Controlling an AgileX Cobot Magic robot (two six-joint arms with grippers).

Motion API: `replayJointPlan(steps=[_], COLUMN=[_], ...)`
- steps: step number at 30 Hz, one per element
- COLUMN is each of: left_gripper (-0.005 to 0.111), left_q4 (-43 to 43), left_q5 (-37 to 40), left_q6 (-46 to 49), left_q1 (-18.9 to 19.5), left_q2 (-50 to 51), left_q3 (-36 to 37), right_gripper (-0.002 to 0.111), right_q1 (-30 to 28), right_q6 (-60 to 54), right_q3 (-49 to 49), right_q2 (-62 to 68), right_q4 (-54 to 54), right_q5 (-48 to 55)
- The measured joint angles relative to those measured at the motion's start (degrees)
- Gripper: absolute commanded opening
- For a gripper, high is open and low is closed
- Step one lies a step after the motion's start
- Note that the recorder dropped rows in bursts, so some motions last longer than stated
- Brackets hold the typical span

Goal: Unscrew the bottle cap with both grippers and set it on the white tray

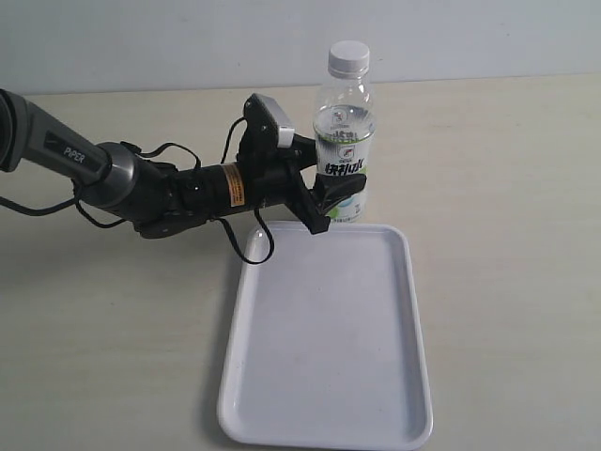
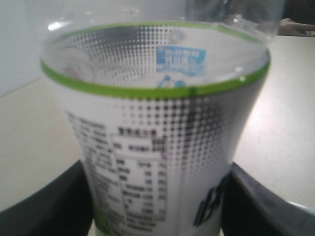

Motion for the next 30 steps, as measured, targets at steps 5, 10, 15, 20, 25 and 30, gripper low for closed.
replayJointPlan(steps=[5,10,15,20,25,30], left_gripper=[0.000,0.000,0.000,0.000,0.000,0.000], left_q4=[0.00,0.00,0.00,0.00,0.00,0.00], left_q5=[0.00,0.11,0.11,0.11,0.11,0.11], left_q6=[-0.38,-0.47,-0.47,-0.68,-0.78,-0.73], left_q1=[0.00,0.00,0.00,0.00,0.00,0.00], left_q2=[0.00,0.00,0.00,0.00,0.00,0.00], left_q3=[0.00,0.00,0.00,0.00,0.00,0.00], right_gripper=[0.013,0.007,0.003,0.000,0.000,0.000], right_q1=[2.82,6.94,6.37,3.43,3.18,3.18], right_q6=[-2.93,0.76,12.60,24.28,34.69,28.86], right_q3=[-0.13,-0.13,-0.13,6.61,22.73,31.99], right_q2=[7.38,11.30,12.20,5.14,-5.07,-8.78], right_q4=[-5.23,-28.63,-48.51,-48.61,-46.33,-33.62], right_q5=[0.25,0.61,0.61,-16.56,-43.37,-54.36])
